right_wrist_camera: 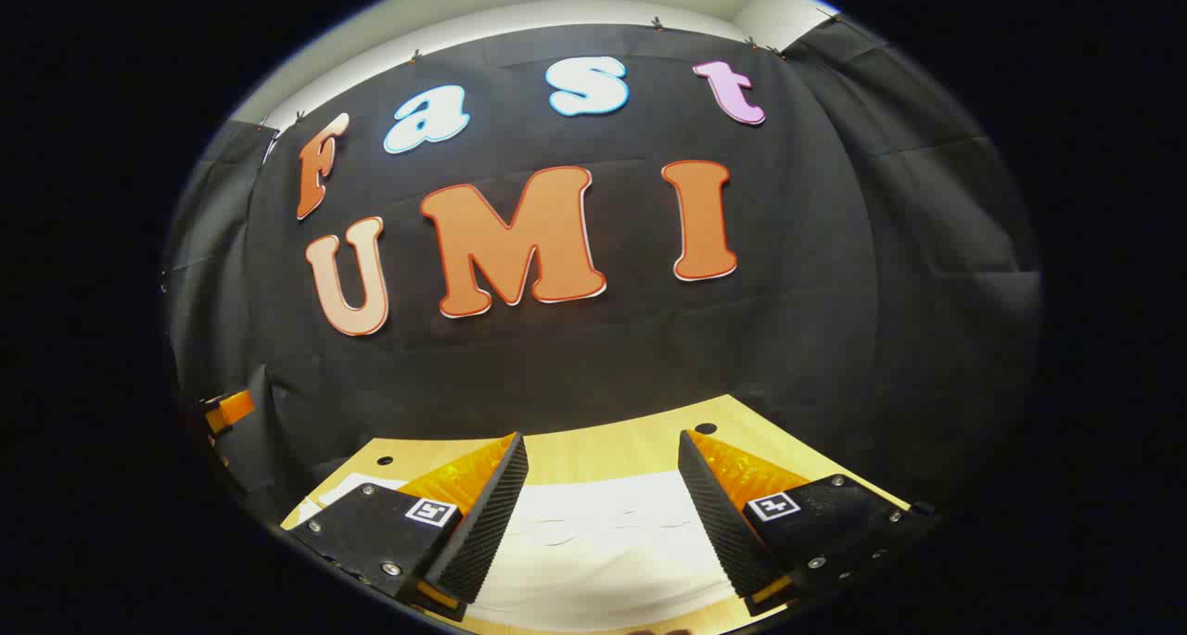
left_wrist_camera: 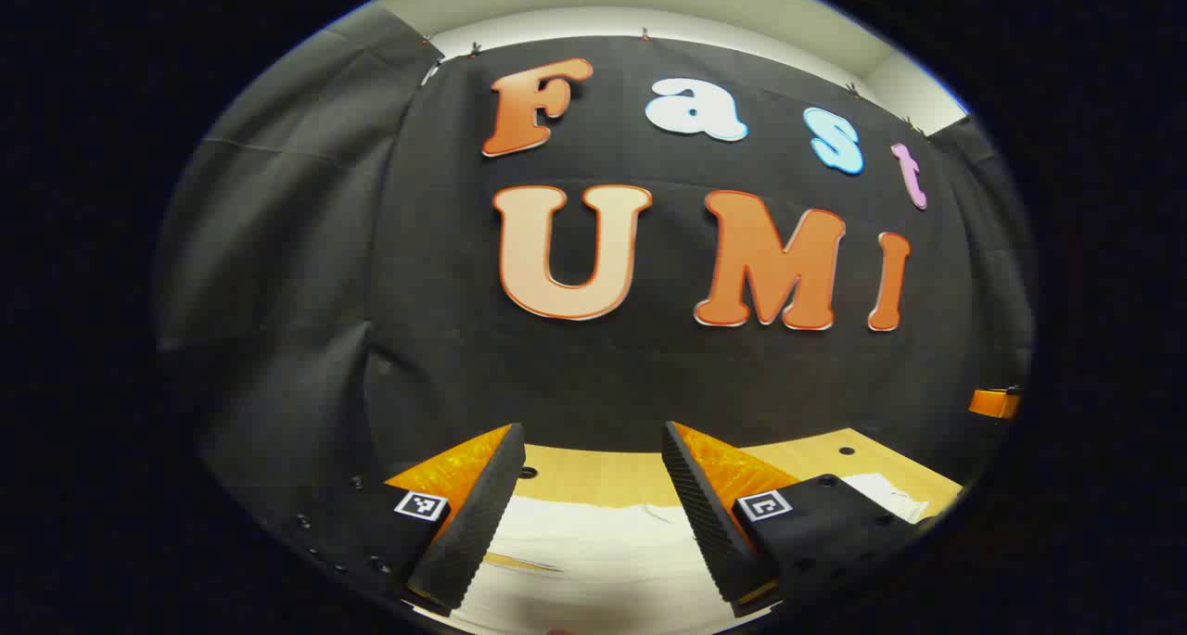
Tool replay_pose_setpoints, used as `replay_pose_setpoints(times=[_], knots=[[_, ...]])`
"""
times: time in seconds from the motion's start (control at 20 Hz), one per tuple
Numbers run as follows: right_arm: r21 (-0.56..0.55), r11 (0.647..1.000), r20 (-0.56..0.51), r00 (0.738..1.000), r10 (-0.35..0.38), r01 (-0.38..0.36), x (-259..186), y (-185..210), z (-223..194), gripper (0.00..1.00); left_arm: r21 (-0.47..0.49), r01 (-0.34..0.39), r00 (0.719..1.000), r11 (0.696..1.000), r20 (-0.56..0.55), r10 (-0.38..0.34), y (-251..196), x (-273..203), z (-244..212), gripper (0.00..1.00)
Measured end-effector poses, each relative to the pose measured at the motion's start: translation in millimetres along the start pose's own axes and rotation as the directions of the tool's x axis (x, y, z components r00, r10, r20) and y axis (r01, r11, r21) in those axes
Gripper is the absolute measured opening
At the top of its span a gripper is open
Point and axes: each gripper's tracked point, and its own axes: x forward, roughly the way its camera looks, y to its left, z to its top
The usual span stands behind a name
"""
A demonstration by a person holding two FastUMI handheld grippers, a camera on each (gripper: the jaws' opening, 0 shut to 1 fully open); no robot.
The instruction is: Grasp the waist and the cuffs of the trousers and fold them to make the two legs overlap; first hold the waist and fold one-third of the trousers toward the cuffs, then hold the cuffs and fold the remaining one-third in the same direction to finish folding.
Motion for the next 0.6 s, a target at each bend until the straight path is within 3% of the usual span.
replay_pose_setpoints(times=[0.15, 0.35, 0.6], knots=[[-0.036, 0.999, -0.022, 0.999, 0.031, -0.032, 1, 16, -1, 0.98, 0.033, -0.035, 0.999, 0.999, 0.030, 0.034, 31, 2, 10, 0.98], [-0.082, 0.990, -0.103, 0.989, 0.106, -0.114, 2, 28, -11, 0.98, 0.043, -0.041, 0.999, 0.998, -0.010, 0.041, 37, 1, 9, 0.98], [-0.111, 0.987, -0.133, 0.986, 0.104, -0.119, 5, 15, -21, 0.98, 0.037, -0.088, 0.994, 0.995, -0.057, 0.090, 33, -8, -5, 0.98]])
